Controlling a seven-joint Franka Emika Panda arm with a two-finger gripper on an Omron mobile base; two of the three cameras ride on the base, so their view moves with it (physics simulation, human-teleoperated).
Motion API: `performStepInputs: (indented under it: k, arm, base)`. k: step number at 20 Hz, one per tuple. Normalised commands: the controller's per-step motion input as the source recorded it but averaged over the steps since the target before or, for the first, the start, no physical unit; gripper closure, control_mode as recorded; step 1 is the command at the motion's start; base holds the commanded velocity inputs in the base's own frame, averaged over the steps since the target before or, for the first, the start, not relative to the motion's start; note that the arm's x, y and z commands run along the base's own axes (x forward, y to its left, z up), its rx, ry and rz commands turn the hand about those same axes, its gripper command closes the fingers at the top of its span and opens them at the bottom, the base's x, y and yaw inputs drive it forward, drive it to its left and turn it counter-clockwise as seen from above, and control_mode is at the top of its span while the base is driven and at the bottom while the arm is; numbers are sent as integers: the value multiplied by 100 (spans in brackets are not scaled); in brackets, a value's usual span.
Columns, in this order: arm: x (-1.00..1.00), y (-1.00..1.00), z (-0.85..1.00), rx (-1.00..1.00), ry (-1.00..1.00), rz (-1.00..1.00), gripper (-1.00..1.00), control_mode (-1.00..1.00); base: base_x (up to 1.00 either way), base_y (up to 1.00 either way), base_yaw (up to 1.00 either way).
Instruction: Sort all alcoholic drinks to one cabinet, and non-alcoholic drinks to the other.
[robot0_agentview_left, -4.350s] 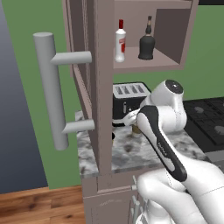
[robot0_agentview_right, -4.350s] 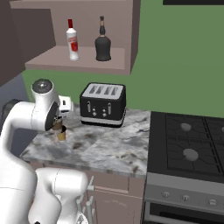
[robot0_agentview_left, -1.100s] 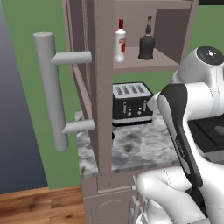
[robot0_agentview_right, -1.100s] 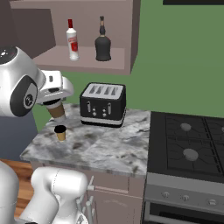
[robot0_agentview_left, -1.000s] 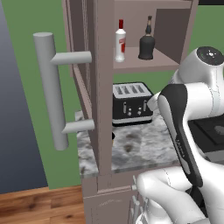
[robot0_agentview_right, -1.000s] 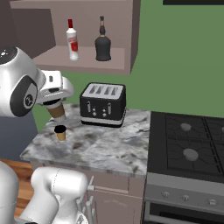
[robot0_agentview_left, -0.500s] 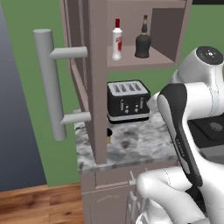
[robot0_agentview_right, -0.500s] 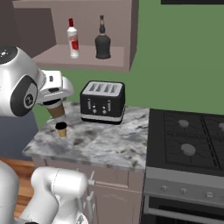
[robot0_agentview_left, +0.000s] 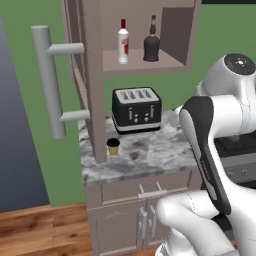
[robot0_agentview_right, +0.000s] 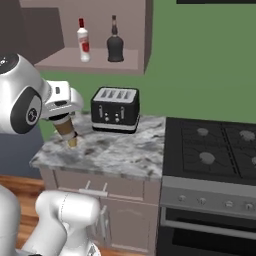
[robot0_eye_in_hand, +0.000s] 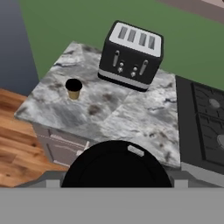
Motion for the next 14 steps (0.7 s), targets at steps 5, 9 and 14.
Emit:
performStepInputs:
  k: [5,9,14]
  arm:
    - [0,0,0,0,0,0,100,100]
    - [0,0,0,0,0,0,100,100]
    - [0,0,0,0,0,0,100,100]
  base:
    - [-36,-54,-2]
    - [-34,-53,-6]
    - [-24,-57,-5]
